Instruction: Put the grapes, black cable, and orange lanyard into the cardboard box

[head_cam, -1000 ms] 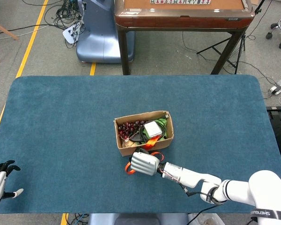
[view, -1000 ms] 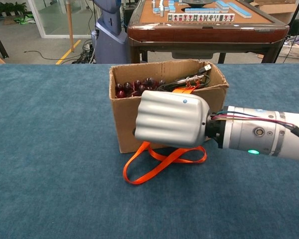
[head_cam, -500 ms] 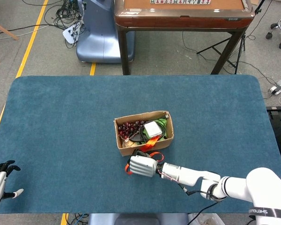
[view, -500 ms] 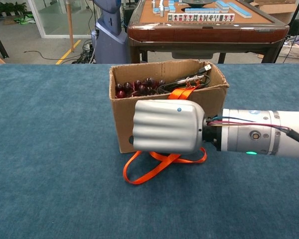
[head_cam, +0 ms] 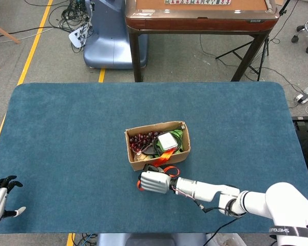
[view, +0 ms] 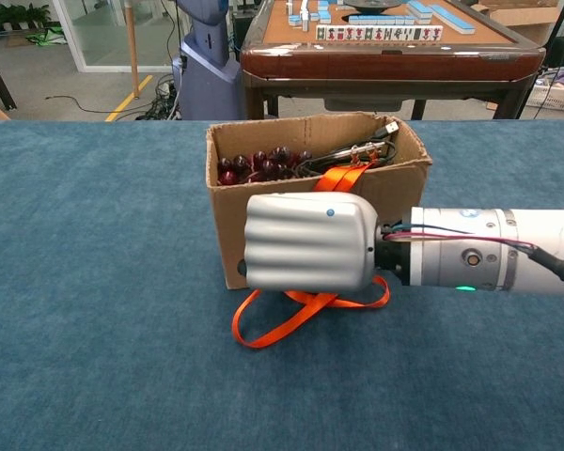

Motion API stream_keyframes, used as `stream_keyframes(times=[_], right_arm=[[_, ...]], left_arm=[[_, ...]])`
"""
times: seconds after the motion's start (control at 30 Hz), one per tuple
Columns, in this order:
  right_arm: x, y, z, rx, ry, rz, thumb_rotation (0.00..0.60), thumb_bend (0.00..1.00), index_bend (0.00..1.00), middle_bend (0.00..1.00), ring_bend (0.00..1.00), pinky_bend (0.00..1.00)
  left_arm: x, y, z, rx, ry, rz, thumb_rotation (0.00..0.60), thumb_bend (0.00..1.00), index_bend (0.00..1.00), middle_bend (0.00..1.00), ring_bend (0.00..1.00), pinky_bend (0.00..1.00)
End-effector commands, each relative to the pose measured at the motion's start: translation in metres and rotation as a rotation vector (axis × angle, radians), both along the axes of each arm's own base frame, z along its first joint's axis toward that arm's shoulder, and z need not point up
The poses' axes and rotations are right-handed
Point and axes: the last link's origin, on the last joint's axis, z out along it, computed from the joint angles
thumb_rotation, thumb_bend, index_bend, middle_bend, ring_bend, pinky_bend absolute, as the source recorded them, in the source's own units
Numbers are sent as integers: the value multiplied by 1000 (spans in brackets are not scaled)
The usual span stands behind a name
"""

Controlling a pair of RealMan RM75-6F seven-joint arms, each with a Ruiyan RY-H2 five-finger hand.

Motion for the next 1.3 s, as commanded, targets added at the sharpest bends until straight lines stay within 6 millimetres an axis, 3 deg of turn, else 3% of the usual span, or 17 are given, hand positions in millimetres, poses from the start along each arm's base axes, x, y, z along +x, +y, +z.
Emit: stream_keyframes(times=[0.03, 0.23, 0.9, 1.3], right_arm=[[0, -1, 0, -7, 3, -5, 600, 225, 558, 984, 977, 1000], [0, -3, 0, -25, 10, -13, 600, 302, 548, 983, 976, 1000], [-1, 0, 3, -26, -1, -16, 600, 403, 555, 983, 977, 1000], [20, 16, 21, 39, -160, -14, 600, 426, 574, 983, 976, 1000]], left_arm=[[0, 0, 0, -1, 0, 1, 600, 9, 340, 174, 158, 362], [-1, 0, 0, 1, 2, 5, 600, 9, 340, 174, 158, 362], [-1, 0, 0, -2, 2, 8, 600, 8, 340, 174, 159, 362], [-2, 0, -1, -5, 6, 8, 600, 8, 340, 174, 159, 362]])
